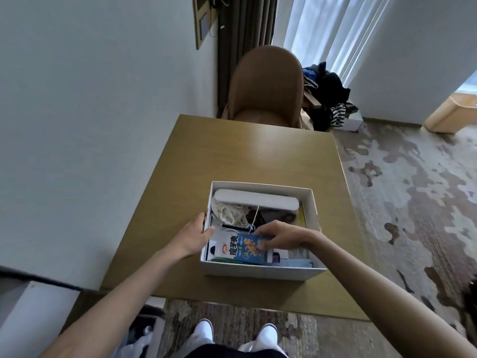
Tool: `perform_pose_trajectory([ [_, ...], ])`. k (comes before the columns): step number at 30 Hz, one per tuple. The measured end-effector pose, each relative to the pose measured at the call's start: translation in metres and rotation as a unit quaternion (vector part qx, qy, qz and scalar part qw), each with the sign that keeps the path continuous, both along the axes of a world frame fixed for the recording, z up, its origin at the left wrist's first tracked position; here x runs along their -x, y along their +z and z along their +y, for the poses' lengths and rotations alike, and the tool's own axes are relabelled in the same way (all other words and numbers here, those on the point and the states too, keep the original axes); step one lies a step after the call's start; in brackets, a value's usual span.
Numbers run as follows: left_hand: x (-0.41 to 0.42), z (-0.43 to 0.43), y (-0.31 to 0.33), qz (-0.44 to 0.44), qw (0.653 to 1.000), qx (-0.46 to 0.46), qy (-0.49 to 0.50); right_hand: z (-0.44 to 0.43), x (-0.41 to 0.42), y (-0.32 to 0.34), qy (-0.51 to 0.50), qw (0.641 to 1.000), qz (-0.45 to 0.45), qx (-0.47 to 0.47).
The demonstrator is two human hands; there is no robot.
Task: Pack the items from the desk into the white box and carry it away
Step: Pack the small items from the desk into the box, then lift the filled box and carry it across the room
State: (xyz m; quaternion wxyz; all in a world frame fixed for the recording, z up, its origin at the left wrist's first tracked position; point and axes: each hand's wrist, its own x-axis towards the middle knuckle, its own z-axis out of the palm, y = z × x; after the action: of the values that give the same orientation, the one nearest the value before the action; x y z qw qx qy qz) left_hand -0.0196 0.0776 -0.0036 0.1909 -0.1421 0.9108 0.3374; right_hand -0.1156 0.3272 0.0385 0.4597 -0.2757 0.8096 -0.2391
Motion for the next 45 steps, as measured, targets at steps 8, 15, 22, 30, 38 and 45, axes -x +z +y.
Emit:
perform_pose_trajectory([
  [8,0.024,-0.007,0.018,-0.07,0.994,0.073,-0.042,-0.004,-0.021,-0.009,-0.049,0.957,0.286,-0.032],
  [15,0.037,-0.001,0.026,-0.062,0.996,0.057,-0.04,0.063,-0.013,-0.008,-0.307,0.841,0.427,-0.127],
  [22,0.046,0.002,0.028,-0.066,0.997,0.042,-0.021,0.076,-0.02,-0.02,-0.452,0.874,0.146,-0.106],
  [30,0.047,0.005,0.03,-0.052,0.997,0.056,-0.029,0.084,-0.01,-0.03,-0.436,0.874,0.174,-0.129],
  [38,0.058,0.069,0.052,-0.041,0.998,0.042,-0.008,0.152,0.012,-0.028,-0.404,0.894,0.175,-0.083],
  [45,0.101,0.243,0.07,-0.004,0.997,0.08,-0.014,0.317,0.055,-0.019,-0.411,0.883,0.224,-0.037],
])
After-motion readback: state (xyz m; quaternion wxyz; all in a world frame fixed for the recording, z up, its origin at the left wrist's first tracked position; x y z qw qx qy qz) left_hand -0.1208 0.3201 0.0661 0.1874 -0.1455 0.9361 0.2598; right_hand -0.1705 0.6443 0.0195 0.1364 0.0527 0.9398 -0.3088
